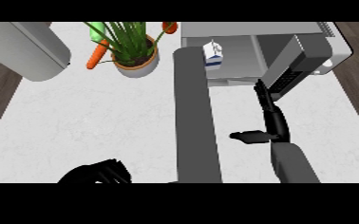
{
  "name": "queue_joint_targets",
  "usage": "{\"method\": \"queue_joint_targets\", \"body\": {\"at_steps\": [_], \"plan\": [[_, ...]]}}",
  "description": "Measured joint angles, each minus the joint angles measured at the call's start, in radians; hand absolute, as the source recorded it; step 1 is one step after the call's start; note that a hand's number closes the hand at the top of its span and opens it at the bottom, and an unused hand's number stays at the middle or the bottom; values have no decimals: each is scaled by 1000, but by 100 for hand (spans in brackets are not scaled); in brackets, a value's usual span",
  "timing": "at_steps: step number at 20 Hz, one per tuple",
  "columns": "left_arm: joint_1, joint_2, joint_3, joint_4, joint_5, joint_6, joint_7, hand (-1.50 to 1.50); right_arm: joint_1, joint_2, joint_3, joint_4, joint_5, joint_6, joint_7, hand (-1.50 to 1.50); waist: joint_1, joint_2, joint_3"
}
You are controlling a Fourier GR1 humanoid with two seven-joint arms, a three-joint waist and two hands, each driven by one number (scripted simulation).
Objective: Pick up the milk, place it into the microwave and close the microwave
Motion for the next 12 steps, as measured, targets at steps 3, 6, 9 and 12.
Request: {"method": "queue_joint_targets", "body": {"at_steps": [3, 6, 9, 12], "plan": [[-56, 0, -25, 57, -31, 19, 3, 150, 120, -6, 24, -147, -17, 44, 19, -150, -1, 1, 0], [-142, 0, -44, 100, -62, 41, 46, 150, 243, -13, 41, -297, -38, 82, 47, -150, 0, 3, 0], [-215, 3, -77, 142, -104, 70, 76, 150, 368, -14, 50, -450, -57, 98, 79, -150, 7, 6, 0], [-306, 2, -133, 244, -134, 103, 92, 150, 457, -23, 52, -575, -71, 106, 113, -150, 7, 9, 0]]}}
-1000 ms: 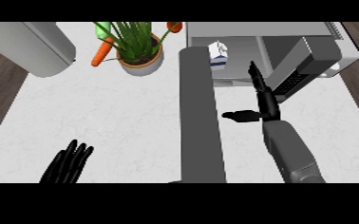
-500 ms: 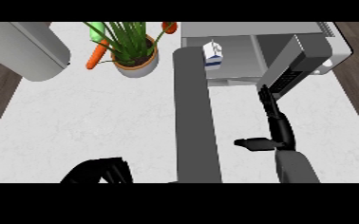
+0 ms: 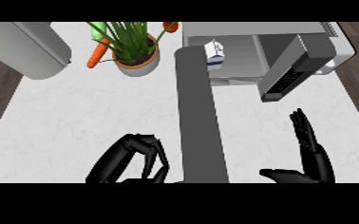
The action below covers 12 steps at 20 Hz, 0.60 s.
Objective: Pick up the milk, place it into the microwave and close the microwave
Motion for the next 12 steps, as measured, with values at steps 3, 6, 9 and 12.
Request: {"method": "queue_joint_targets", "body": {"at_steps": [3, 6, 9, 12], "plan": [[-88, 0, -33, 106, -29, -38, 25, 150, 82, -8, -3, -80, -13, 15, -3, -150, -4, 3, 0], [-183, -1, -85, 250, -70, -13, 5, 150, 145, -30, -15, -162, -37, 44, 16, -150, -3, 5, 0], [-268, 0, -142, 415, -60, 45, -65, 150, 195, -47, -32, -222, -63, 69, 11, -150, 0, 6, 1], [-342, 2, -236, 549, -16, 117, -126, 150, 235, -55, -37, -293, -101, 110, 19, -150, -6, 8, 0]]}}
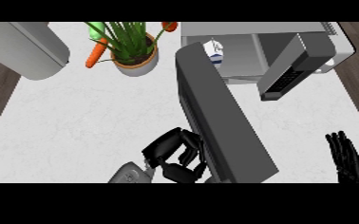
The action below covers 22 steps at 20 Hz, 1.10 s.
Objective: Pick up the milk, place it into the microwave and close the microwave
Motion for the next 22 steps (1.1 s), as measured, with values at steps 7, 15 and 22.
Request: {"method": "queue_joint_targets", "body": {"at_steps": [7, 15, 22], "plan": [[-141, 2, -255, 186, 189, 206, -54, 150, 19, -40, -17, -113, -91, 82, 50, -150, -33, 7, -2], [-225, 5, -391, 223, 326, 477, -27, 150, 2, -84, -18, -238, -154, 118, 88, -150, -91, 15, -4], [-280, 3, -398, 195, 461, 627, -69, 150, -16, -116, 2, -301, -208, 160, 142, -150, -136, 27, -8]]}}
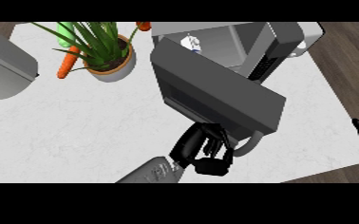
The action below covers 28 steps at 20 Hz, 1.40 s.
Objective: Pick up the milk, place it into the microwave and close the microwave
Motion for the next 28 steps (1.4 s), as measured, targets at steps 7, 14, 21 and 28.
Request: {"method": "queue_joint_targets", "body": {"at_steps": [7, 14, 21, 28], "plan": [[-67, -2, 47, -11, 144, 75, -76, 150, -19, -41, 6, -45, -51, 38, 49, -150, -47, 16, -2], [-160, -6, 98, 42, 271, 101, -103, 150, -40, -84, -2, -71, -104, 70, 98, -150, -86, 29, 0], [-260, -8, 145, 122, 372, 106, -111, 150, -72, -127, -17, -90, -142, 85, 143, -150, -113, 43, 1], [-341, -8, 200, 185, 459, 89, -160, 150, -105, -155, -32, -89, -185, 94, 177, -150, -133, 55, 2]]}}
